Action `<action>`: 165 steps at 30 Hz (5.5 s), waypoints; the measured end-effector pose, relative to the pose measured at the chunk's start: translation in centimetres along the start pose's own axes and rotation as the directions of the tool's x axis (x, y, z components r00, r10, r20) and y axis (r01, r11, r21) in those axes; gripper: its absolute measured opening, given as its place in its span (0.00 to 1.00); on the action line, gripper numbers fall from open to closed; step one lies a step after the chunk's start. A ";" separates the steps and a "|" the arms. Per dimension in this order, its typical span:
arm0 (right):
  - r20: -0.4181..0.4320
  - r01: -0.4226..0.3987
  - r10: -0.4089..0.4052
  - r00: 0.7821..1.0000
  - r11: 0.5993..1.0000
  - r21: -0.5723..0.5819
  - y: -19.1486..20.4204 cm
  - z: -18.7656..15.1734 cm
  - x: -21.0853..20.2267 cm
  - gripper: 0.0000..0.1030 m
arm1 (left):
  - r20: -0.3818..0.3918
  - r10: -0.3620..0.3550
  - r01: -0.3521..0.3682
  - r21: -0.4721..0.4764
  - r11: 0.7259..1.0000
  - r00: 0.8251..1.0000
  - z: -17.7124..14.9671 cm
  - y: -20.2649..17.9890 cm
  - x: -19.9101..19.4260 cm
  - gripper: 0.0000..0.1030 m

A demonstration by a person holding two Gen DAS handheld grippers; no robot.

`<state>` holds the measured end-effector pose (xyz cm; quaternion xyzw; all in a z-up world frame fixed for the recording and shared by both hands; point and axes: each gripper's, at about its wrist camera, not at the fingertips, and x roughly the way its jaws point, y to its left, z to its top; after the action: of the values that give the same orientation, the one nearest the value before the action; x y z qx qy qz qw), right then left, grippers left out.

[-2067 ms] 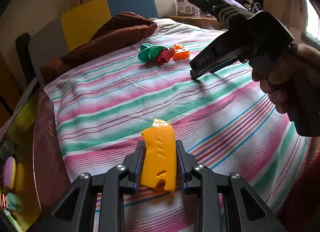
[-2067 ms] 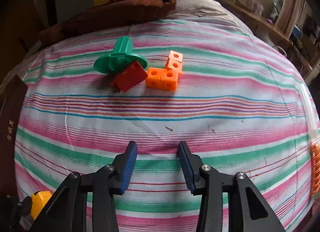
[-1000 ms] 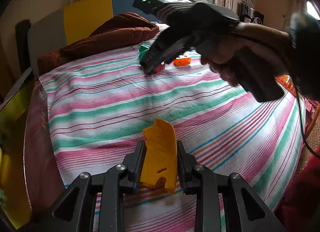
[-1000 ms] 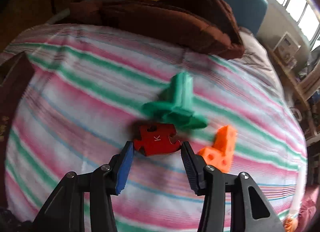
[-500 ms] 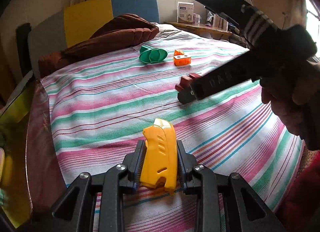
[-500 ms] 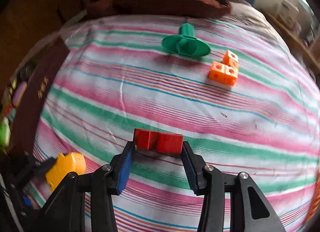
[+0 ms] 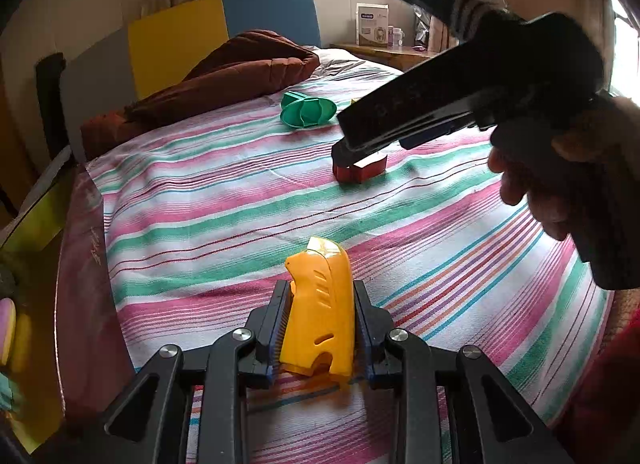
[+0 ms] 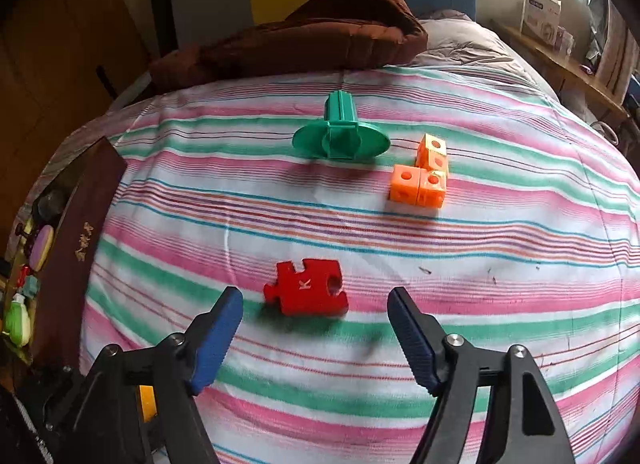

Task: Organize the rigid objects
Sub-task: 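Grasp the red puzzle piece with the right tool while left tool holds yellow piece, then carry the yellow piece into the gold tray and open the left tool, then carry the red puzzle piece into the gold tray and open the right tool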

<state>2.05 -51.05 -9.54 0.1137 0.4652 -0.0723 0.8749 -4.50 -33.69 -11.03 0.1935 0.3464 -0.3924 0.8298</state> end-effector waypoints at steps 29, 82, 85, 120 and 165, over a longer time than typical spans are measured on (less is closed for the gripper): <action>-0.010 0.087 -0.091 0.996 0.980 -0.181 1.8 -1.1 2.1 0.45 | -0.054 0.027 -0.027 -0.001 1.000 0.998 1.2 -0.3 0.5 0.29; 0.051 0.128 -0.119 0.992 0.965 -0.230 2.2 -2.0 1.9 0.45 | -0.186 0.147 -0.234 -0.649 0.724 0.971 1.8 31.8 -5.4 0.29; 0.048 0.124 -0.116 0.992 0.966 -0.228 2.2 -1.9 1.9 0.45 | -0.248 0.155 -0.282 -0.642 0.713 0.956 2.0 33.5 -2.6 0.29; 0.071 0.145 -0.132 0.989 0.960 -0.239 2.5 -2.3 1.7 0.45 | -0.058 0.410 -0.400 -0.380 0.834 0.910 -1.3 20.2 -15.5 0.49; 0.094 0.171 -0.153 0.984 0.961 -0.217 2.6 -2.4 1.9 0.45 | -0.193 0.443 -0.476 -0.500 0.723 0.875 -7.1 23.6 -15.9 0.53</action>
<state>1.79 -47.95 -12.05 -0.0268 0.4445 -0.0952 0.8903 3.88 -6.73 -3.17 0.0468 0.4069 -0.0564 0.9105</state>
